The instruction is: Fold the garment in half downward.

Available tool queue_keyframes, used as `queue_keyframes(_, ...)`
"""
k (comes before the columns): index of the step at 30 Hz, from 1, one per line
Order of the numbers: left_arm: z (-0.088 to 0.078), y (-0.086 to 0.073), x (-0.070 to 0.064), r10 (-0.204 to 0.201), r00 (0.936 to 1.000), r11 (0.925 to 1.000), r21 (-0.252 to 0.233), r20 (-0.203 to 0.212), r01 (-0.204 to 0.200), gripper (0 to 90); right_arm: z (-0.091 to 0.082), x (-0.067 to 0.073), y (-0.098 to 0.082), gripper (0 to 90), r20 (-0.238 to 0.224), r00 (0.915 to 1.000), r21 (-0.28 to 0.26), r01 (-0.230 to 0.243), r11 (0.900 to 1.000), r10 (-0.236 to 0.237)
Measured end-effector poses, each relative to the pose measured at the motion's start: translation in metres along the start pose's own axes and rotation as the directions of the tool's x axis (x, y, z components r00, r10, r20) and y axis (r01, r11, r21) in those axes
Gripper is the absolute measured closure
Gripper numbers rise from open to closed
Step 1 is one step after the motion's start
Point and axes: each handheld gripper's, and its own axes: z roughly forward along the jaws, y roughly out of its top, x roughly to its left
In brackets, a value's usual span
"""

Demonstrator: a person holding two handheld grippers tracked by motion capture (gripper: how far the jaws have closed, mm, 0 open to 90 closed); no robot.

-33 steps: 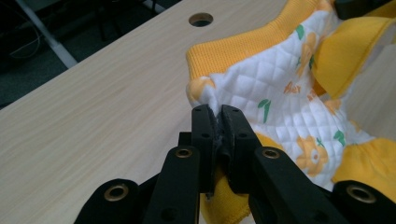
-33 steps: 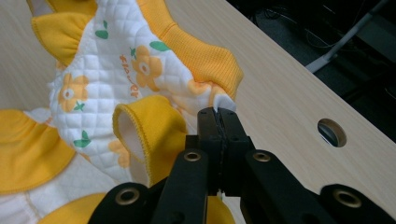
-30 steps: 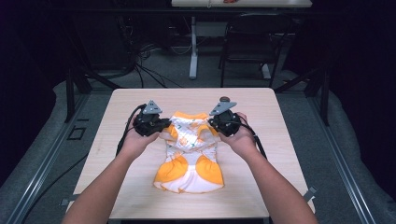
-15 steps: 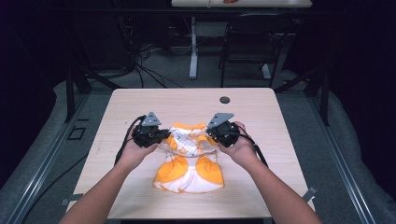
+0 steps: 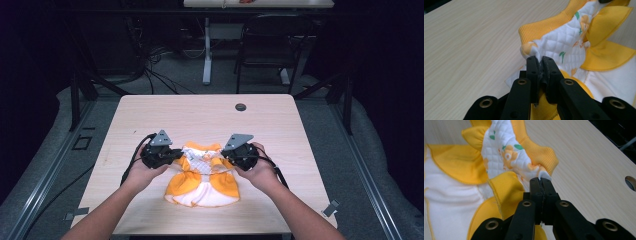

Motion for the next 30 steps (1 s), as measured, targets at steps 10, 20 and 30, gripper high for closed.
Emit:
queue_keyframes(10,0.004,-0.023,-0.014,0.024,0.9996,0.9994,0.026,0.018,-0.024,84.2,0.002,0.020,-0.024,89.0,-0.048,0.9980,-0.031,-0.043,0.999,0.041)
queue_keyframes(20,0.005,-0.045,-0.023,0.005,0.9979,0.9999,0.010,0.064,-0.006,83.4,0.005,0.035,-0.041,88.7,-0.077,0.9962,-0.041,-0.044,0.998,0.041)
queue_keyframes(30,0.003,-0.061,-0.033,0.010,0.9941,0.9999,0.002,0.108,-0.010,79.4,0.008,0.049,-0.059,87.9,-0.129,0.9893,-0.044,-0.076,0.996,0.070)
